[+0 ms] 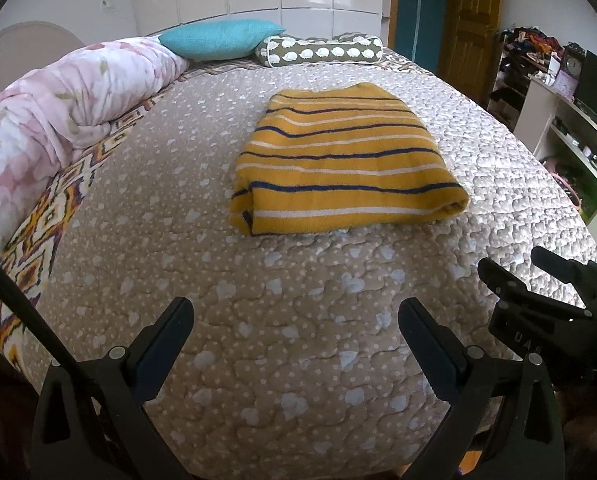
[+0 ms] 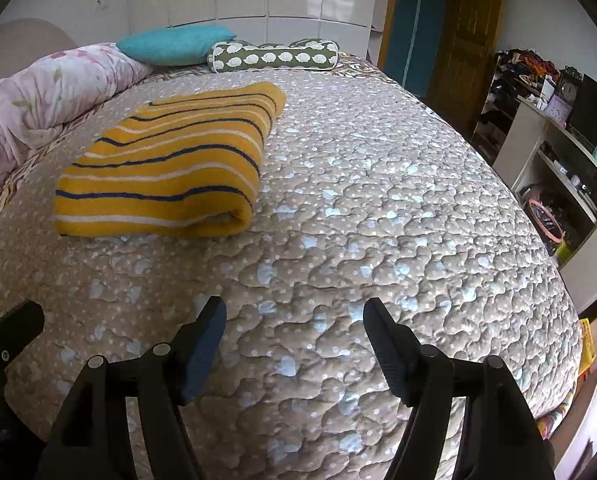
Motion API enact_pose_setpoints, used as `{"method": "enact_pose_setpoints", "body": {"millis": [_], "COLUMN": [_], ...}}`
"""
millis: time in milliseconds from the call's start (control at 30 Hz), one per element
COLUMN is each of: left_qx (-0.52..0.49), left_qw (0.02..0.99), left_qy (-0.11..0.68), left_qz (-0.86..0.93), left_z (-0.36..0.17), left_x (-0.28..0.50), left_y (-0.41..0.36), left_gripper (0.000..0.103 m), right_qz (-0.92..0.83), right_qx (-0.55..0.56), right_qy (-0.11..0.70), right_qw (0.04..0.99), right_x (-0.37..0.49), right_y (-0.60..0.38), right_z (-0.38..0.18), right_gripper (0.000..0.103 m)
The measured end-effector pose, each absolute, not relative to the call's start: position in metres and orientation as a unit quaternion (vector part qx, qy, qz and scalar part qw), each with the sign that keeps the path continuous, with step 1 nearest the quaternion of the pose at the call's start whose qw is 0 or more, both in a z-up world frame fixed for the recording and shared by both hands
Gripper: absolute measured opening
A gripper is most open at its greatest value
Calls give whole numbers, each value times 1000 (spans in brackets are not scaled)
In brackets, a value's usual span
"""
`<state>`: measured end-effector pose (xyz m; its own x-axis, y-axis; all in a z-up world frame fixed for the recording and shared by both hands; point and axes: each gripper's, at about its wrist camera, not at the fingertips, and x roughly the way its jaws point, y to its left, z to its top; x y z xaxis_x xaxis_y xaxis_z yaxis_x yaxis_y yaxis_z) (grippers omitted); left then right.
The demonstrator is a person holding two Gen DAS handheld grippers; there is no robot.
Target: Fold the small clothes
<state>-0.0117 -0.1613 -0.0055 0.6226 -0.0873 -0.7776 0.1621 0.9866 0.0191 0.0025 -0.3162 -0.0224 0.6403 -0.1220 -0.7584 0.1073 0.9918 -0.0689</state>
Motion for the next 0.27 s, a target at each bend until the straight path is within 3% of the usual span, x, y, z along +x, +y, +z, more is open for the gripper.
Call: {"method": "enact_pose_setpoints", "body": {"millis": [267], "left_qx": [51], "left_qw": [898], "left_qy": [432], "left_qz": [-66], "left_z": [-11], "left_x": [-11], "left_y": [-161], "left_gripper": [101], "right_qz": [-57], "right_qx": [-16], "right_qy": [426], "right_qw": [903], "right_x": [2], "right_y": [-310], "right_z": [-27], "right_gripper": [76]}}
